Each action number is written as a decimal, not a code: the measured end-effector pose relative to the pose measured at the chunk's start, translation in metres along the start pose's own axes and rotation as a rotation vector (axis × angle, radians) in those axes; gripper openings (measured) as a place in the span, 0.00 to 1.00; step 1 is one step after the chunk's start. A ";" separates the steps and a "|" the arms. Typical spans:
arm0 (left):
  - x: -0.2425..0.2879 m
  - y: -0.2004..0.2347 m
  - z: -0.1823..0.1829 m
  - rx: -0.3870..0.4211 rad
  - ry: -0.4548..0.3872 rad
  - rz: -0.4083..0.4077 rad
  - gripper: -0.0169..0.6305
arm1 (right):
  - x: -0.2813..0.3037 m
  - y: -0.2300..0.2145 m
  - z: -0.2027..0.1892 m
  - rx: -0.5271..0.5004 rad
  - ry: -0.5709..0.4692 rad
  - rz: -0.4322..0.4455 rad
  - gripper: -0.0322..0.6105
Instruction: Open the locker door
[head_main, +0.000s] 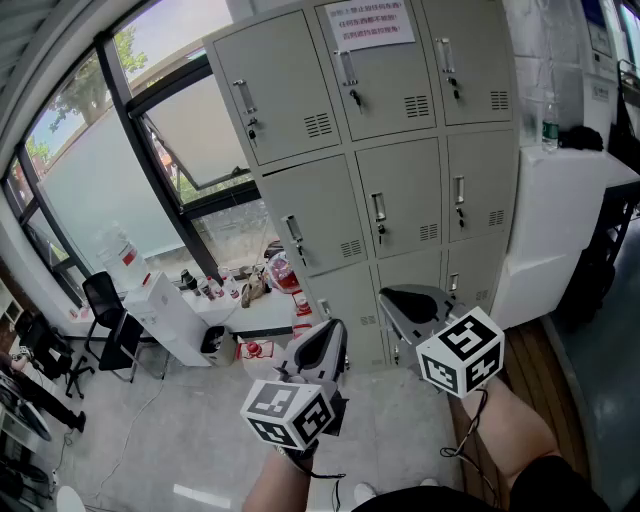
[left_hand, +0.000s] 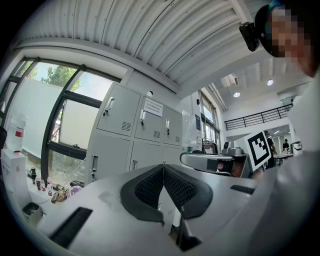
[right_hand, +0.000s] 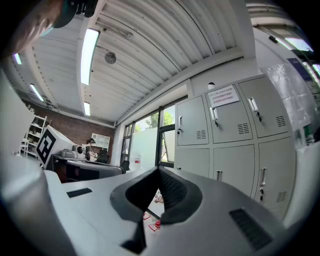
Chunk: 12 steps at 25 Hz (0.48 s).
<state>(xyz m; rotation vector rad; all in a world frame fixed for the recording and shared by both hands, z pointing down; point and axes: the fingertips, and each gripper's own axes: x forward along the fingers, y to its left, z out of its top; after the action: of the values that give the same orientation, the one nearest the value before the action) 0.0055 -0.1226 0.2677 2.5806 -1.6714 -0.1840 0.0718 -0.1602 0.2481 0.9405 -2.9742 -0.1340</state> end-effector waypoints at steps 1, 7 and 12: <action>0.000 0.001 0.001 -0.001 0.000 -0.001 0.05 | 0.001 0.001 0.000 -0.001 0.001 -0.001 0.13; -0.001 0.011 0.002 -0.006 0.000 -0.008 0.05 | 0.010 0.004 -0.001 0.001 0.007 -0.006 0.13; -0.001 0.018 0.000 -0.014 0.000 -0.016 0.05 | 0.019 0.007 -0.005 0.003 0.016 -0.009 0.13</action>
<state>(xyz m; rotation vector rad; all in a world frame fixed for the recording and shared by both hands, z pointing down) -0.0116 -0.1293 0.2699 2.5850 -1.6437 -0.1954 0.0528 -0.1657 0.2537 0.9503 -2.9571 -0.1225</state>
